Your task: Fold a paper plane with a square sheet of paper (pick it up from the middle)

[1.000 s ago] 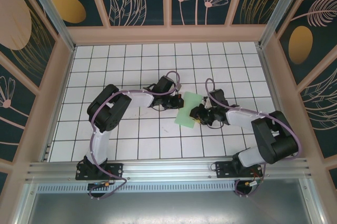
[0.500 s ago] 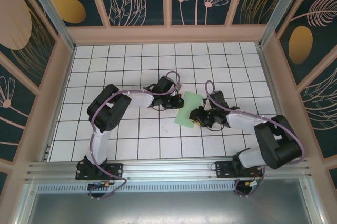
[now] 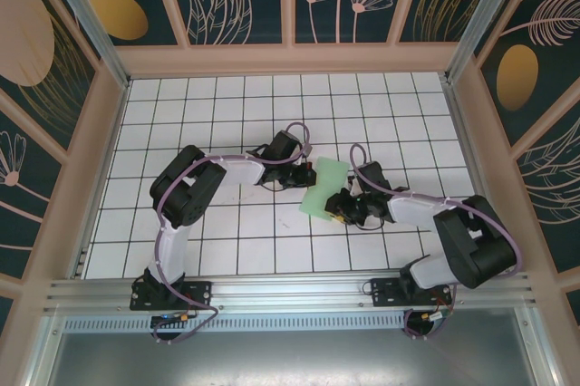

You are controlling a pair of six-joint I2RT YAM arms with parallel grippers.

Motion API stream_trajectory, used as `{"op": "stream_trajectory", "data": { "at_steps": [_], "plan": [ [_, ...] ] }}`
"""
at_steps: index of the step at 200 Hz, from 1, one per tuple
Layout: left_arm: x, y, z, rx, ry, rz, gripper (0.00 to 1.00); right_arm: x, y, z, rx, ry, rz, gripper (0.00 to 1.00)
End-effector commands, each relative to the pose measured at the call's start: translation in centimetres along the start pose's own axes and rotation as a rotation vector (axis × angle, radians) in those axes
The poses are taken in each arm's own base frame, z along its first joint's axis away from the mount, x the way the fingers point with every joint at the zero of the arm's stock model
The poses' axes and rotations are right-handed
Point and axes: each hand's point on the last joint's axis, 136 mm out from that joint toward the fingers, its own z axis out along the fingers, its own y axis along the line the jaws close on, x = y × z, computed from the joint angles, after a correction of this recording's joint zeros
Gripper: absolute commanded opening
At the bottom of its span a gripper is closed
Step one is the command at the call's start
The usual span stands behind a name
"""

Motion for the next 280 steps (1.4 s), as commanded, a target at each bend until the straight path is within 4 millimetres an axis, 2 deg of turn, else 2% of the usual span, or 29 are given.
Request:
{"op": "stream_trajectory", "data": {
  "at_steps": [1, 41, 81, 95, 105, 124, 135, 148, 160, 172, 186, 211, 227, 239, 259, 280],
  "plan": [
    [3.1, 3.8, 0.8, -0.13, 0.088, -0.055, 0.0, 0.2, 0.6, -0.9, 0.003, -0.015, 0.004, 0.32],
    [3.0, 3.7, 0.8, -0.128, 0.085, -0.055, 0.0, 0.4, 0.8, -1.5, -0.008, -0.025, 0.0, 0.32],
    [2.4, 3.0, 0.4, -0.115, 0.073, -0.049, 0.0, 1.3, 0.8, -0.7, -0.026, 0.004, 0.004, 0.33],
    [2.2, 2.5, 0.2, -0.104, 0.069, -0.049, 0.0, 1.0, 0.3, -0.8, 0.01, -0.009, 0.006, 0.33],
    [1.9, 1.9, -0.1, -0.088, 0.059, -0.047, 0.0, 0.4, 0.6, -1.3, 0.028, -0.039, -0.016, 0.33],
    [0.7, 0.1, -1.5, -0.061, 0.011, -0.033, 0.02, -0.8, 1.8, -2.6, 0.045, -0.114, -0.09, 0.37],
    [-0.6, -1.1, -3.0, -0.058, -0.052, -0.021, 0.12, -1.4, 2.0, -3.3, 0.08, -0.158, -0.143, 0.39],
    [-2.3, -1.9, -5.1, -0.077, -0.145, -0.012, 0.26, -1.6, 2.7, -3.8, 0.117, -0.202, -0.258, 0.47],
    [-3.7, -2.2, -7.3, -0.101, -0.229, -0.016, 0.3, -2.0, 3.3, -4.2, 0.179, -0.266, -0.369, 0.49],
    [-4.6, -1.9, -9.2, -0.104, -0.281, -0.044, 0.36, -2.1, 4.5, -4.1, 0.222, -0.307, -0.51, 0.52],
    [-5.4, -1.5, -11.3, -0.089, -0.344, -0.067, 0.39, -2.0, 5.3, -3.5, 0.297, -0.316, -0.648, 0.55],
    [-6.6, 1.0, -15.3, -0.111, -0.449, -0.131, 0.4, -1.4, 4.4, -1.0, 0.518, -0.24, -0.861, 0.58],
    [-5.8, 3.5, -16.5, -0.127, -0.47, -0.176, 0.41, -0.8, 3.5, 0.5, 0.659, -0.168, -0.955, 0.59],
    [-5.6, 4.6, -17.3, -0.127, -0.483, -0.203, 0.41, 0.1, 3.3, 1.7, 0.677, -0.093, -1.003, 0.6],
    [-5.0, 5.6, -17.8, -0.123, -0.491, -0.224, 0.41, 1.0, 3.8, 3.2, 0.67, -0.035, -1.055, 0.62],
    [-4.7, 6.1, -18.2, -0.141, -0.497, -0.224, 0.41, 0.8, 3.9, 3.7, 0.713, -0.027, -1.08, 0.63]
  ]
}}
